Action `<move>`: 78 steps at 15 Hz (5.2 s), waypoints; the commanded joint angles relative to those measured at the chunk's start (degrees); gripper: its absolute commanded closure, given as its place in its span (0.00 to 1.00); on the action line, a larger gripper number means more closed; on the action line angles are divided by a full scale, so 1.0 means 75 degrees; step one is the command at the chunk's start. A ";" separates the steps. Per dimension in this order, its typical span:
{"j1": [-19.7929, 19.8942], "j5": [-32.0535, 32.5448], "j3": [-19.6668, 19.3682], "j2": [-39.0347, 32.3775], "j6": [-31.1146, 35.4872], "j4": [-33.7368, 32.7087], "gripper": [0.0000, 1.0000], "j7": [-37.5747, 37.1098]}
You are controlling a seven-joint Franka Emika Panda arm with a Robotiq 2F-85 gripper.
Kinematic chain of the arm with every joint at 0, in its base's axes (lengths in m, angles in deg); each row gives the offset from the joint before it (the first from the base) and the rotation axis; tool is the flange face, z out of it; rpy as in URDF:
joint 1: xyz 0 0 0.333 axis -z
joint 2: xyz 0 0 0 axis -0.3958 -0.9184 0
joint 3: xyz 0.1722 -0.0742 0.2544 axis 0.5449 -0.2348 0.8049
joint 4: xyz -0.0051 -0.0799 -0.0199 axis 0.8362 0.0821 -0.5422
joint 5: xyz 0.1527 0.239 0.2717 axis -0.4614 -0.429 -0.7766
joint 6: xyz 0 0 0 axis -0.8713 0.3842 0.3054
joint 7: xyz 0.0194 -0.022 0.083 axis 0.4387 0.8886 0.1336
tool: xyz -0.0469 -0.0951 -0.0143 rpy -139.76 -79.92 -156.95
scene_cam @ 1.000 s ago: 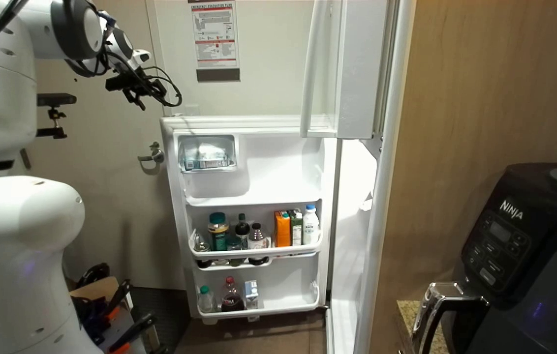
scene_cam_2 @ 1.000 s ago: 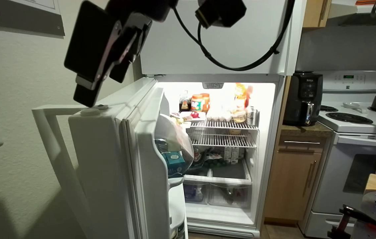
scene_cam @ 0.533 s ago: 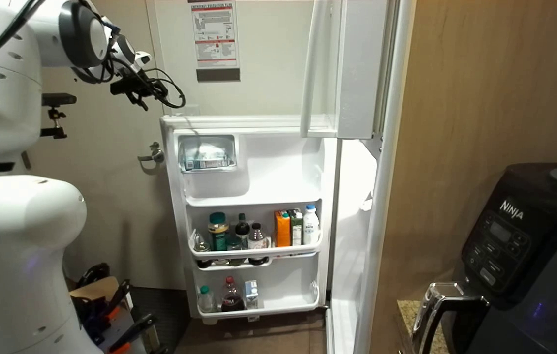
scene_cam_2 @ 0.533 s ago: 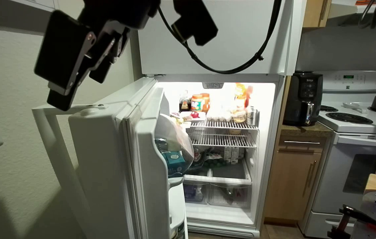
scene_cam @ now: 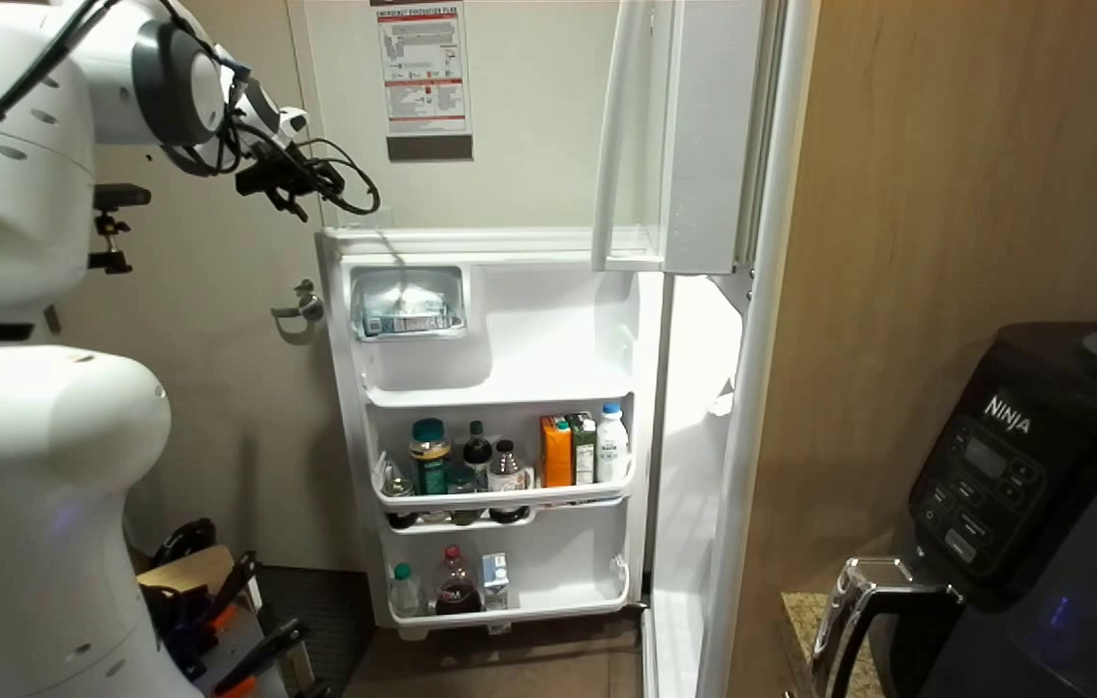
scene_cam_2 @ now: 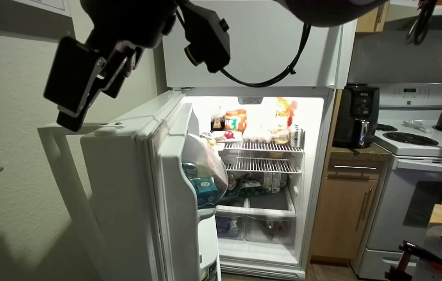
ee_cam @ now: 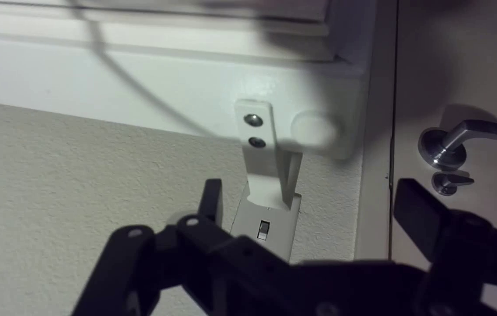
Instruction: Close the bottom fridge door
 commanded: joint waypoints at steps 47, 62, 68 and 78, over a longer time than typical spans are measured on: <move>0.1090 -0.1814 0.0456 0.2252 -0.1283 0.2365 0.00 0.0721; 0.1281 -0.1554 0.0972 0.2774 0.1608 0.3555 0.00 0.0939; 0.1170 -0.1705 0.1062 0.2335 0.1918 0.3470 0.00 0.0846; 0.1027 -0.1816 0.0978 0.2514 -0.0672 0.3445 0.00 -0.0419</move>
